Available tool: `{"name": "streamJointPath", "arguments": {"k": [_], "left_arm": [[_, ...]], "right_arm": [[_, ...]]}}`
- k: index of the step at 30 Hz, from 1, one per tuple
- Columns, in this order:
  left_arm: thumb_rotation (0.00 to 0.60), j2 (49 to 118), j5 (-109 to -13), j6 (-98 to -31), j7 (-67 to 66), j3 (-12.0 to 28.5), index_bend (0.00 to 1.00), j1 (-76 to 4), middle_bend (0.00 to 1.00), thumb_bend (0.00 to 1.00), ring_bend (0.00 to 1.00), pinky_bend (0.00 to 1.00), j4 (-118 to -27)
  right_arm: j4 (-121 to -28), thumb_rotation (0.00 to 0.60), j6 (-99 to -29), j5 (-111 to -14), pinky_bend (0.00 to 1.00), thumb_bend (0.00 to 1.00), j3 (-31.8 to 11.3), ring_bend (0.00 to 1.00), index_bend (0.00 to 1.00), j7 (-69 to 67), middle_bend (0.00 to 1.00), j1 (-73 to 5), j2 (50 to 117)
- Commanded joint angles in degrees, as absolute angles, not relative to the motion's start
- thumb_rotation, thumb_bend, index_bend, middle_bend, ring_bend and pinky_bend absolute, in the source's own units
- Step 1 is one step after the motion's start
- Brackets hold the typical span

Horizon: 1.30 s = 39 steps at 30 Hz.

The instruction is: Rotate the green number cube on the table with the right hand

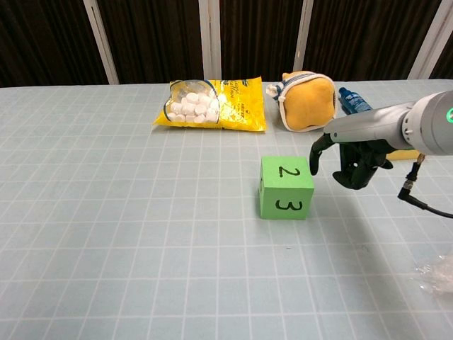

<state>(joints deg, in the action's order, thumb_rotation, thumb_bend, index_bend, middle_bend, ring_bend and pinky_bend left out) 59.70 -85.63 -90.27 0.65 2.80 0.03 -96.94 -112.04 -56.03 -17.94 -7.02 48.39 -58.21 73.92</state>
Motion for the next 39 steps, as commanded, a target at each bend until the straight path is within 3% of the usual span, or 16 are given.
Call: {"name": "streamJointPath", "arguments": {"k": [1, 25, 39], "left_arm": [[0.6, 59.7, -85.6, -90.2, 0.7, 2.8, 0.02, 0.0, 0.0, 0.36, 0.0, 0.0, -96.9], [0.6, 59.6, -85.1, -89.9, 0.7, 3.0, 0.02, -0.1, 0.0, 0.36, 0.0, 0.0, -97.1], [0.6, 59.2, -84.9, -89.8, 1.6, 3.1, 0.02, -0.2, 0.0, 0.36, 0.0, 0.0, -97.0]], "right_arm": [[-111.4, 0.6, -55.6, -16.9, 0.74, 0.64, -7.1, 0.89, 0.3, 48.0, 0.88, -59.2, 74.3], [-106.8, 0.6, -54.8, -7.7, 0.74, 0.64, -7.0, 0.89, 0.3, 48.2, 0.88, -68.2, 77.0], [-105.8, 0.6, -58.3, -2.1, 0.74, 0.64, -8.9, 0.89, 0.3, 52.9, 0.88, -75.8, 81.5]]}}
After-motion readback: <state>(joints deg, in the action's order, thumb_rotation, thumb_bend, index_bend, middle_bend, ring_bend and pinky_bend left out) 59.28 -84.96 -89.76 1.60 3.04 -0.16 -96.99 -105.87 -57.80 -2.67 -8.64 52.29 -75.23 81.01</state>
